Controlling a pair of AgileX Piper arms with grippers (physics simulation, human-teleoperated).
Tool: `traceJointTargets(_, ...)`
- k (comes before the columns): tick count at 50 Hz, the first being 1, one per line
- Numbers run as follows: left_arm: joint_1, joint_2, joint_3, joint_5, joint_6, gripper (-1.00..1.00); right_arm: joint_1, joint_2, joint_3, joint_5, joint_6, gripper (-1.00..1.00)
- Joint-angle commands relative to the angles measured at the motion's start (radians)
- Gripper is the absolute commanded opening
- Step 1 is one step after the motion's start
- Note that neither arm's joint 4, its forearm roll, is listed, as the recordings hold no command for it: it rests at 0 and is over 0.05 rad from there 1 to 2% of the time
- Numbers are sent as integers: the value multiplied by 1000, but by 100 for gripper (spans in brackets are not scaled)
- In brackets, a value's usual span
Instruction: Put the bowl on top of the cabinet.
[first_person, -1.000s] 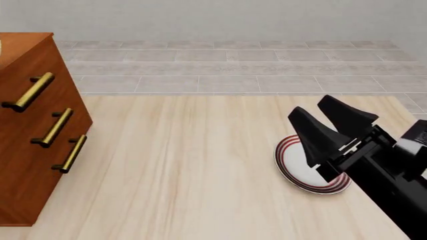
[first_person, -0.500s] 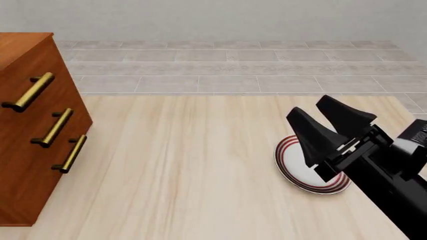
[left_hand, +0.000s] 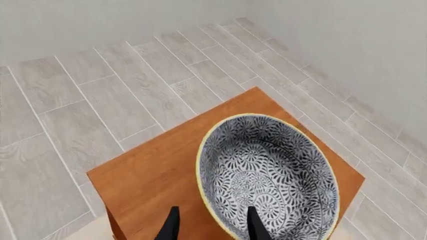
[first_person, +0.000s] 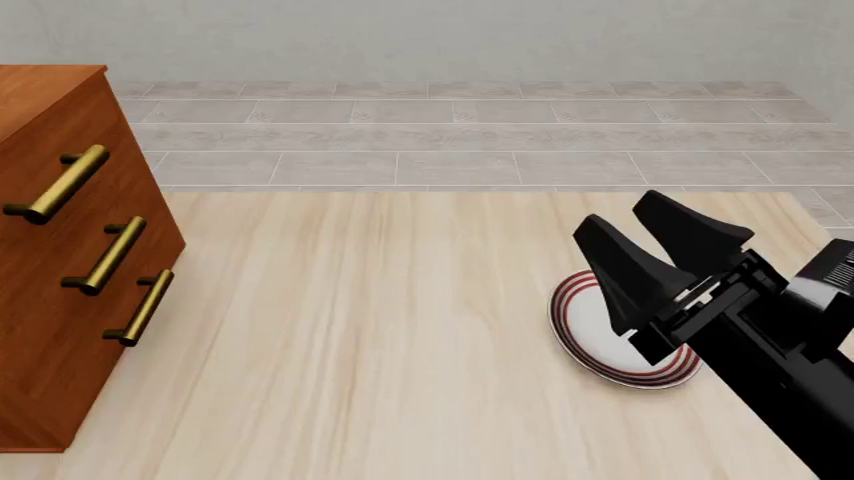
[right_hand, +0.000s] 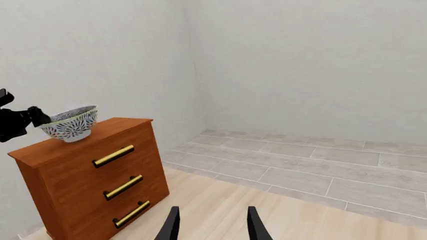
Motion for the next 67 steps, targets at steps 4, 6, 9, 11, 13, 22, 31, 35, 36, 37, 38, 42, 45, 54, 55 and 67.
traceJointTargets(4,5,8,-46,12,3,100,0,1,-1,0,-2,100)
traceJointTargets(6,6,8,-47,12,4,100,0,1,-1,0,-2,100)
traceJointTargets(9,7,11,-56,13,5,100,0,-3,0,1,-1,100)
traceJointTargets(11,7,12,-64,18,3,100,-1,-3,1,1,0,100)
traceJointTargets(13,7,13,-77,24,2,100,0,-6,2,3,-2,100)
traceJointTargets(22,3,14,-136,55,-8,100,0,-10,4,5,-1,100)
traceJointTargets(31,-6,11,-181,81,-20,100,-2,-18,5,10,0,100)
traceJointTargets(35,-14,6,-209,99,-24,100,1,-17,6,10,-1,100)
traceJointTargets(36,-14,6,-209,99,-24,100,1,-17,6,10,-1,100)
traceJointTargets(37,-17,4,-220,107,-30,100,2,-16,5,10,-2,100)
traceJointTargets(38,-21,4,-227,109,-32,100,2,-16,5,9,-1,100)
traceJointTargets(42,-28,4,-262,130,-40,100,2,-15,4,8,1,100)
traceJointTargets(45,-27,2,-279,136,-36,100,3,-14,4,8,0,100)
traceJointTargets(54,-49,-6,-327,170,-55,100,1,-13,3,7,1,100)
traceJointTargets(55,-56,-8,-338,176,-57,100,1,-13,3,7,2,100)
traceJointTargets(67,-85,-22,-395,210,-72,100,2,-10,0,5,3,100)
